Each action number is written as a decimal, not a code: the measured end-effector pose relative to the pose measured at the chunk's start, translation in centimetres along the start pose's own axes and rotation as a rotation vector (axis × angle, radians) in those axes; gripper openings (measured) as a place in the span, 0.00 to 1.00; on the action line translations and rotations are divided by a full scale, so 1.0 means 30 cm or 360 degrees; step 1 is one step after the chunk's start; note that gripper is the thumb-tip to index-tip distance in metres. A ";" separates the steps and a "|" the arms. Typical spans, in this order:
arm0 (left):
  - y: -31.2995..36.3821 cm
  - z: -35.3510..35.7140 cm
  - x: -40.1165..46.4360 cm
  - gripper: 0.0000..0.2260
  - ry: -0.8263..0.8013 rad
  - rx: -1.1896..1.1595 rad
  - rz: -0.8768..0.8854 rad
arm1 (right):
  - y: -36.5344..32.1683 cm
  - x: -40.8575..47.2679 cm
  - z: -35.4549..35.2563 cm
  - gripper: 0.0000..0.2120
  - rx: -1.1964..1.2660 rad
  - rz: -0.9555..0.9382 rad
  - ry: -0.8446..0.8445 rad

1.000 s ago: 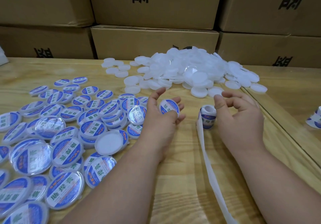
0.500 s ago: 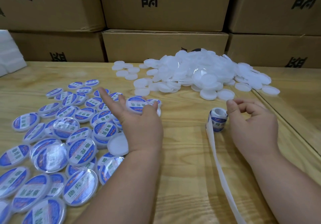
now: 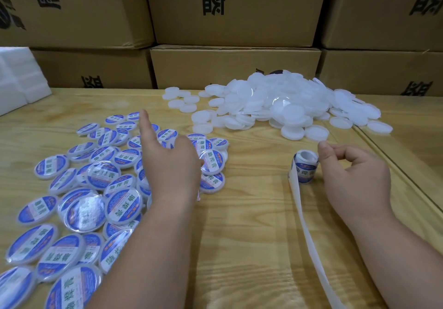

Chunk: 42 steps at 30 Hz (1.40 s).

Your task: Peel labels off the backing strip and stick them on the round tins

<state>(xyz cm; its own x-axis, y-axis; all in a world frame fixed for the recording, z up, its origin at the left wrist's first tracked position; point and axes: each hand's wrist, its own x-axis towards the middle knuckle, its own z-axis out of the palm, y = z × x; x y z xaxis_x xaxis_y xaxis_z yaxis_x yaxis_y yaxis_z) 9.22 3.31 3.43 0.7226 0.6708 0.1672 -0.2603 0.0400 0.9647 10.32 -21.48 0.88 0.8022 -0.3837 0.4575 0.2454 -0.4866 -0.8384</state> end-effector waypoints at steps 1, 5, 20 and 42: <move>0.003 -0.013 0.011 0.35 0.0014 0.0053 -0.0006 | 0.002 -0.001 -0.001 0.14 0.0005 0.0014 -0.0008; 0.029 -0.035 0.030 0.28 0.0094 -0.0001 0.0007 | 0.005 0.000 -0.004 0.15 -0.0009 0.0064 -0.0013; -0.090 0.106 -0.164 0.22 -0.1014 0.0943 0.0434 | 0.005 -0.005 -0.004 0.15 0.0053 0.0078 0.0020; -0.255 0.502 0.121 0.42 -0.0867 0.1820 0.0513 | 0.039 0.047 0.049 0.17 0.0051 0.0128 0.0075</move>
<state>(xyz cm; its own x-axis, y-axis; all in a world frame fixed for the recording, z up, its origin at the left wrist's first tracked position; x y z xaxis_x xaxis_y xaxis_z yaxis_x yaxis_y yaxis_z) 23.49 -5.72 -0.26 0.9653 0.1373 0.2220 0.0244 -0.8942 0.4470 12.54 -21.44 0.10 0.7936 -0.4573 0.4013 0.1992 -0.4280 -0.8816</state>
